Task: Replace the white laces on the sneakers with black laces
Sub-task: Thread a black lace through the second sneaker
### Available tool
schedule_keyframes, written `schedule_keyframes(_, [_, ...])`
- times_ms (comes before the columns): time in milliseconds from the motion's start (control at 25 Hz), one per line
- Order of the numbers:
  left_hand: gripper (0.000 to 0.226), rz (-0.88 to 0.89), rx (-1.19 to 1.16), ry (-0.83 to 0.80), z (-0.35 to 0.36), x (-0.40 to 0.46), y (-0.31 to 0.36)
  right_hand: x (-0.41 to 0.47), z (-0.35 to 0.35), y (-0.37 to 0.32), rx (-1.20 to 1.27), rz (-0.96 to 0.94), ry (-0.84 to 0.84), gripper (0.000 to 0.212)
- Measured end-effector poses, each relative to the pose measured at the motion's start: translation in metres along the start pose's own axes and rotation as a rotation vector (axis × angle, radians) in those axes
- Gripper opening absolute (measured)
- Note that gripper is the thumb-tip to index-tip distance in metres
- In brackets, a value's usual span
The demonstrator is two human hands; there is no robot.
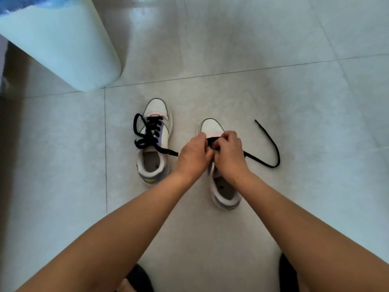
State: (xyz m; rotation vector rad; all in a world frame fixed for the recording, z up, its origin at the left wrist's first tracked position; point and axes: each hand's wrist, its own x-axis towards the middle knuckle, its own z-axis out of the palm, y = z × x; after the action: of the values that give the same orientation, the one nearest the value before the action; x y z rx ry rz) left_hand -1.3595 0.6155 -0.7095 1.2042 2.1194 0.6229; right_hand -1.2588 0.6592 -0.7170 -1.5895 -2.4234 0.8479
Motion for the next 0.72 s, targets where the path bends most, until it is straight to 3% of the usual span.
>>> schedule_keyframes(120, [0.019, -0.272, -0.068, 0.063, 0.004, 0.001, 0.016, -0.009, 0.004, 0.008, -0.032, -0.076, -0.001, 0.019])
schedule_keyframes(200, [0.023, -0.358, -0.095, 0.083, 0.006, 0.0, 0.024, -0.013, 0.005, 0.01, -0.112, -0.122, 0.028, 0.019])
schedule_keyframes(360, [0.012, -0.173, -0.221, 0.08, 0.013, -0.02, 0.012, -0.013, -0.001, 0.004, -0.168, -0.231, 0.178, 0.004])
schedule_keyframes(520, [0.012, -0.15, -0.388, 0.07, 0.014, -0.027, -0.007, -0.014, -0.004, 0.004, -0.313, -0.278, 0.175, 0.017])
schedule_keyframes(600, [0.026, -0.111, -0.388, 0.014, 0.015, -0.041, -0.004, -0.014, -0.001, 0.005, -0.365, -0.282, 0.203, 0.015])
schedule_keyframes(720, [0.054, 0.07, -0.148, 0.04, 0.03, -0.073, -0.004, -0.009, 0.006, 0.01, -0.42, -0.349, 0.23, 0.009])
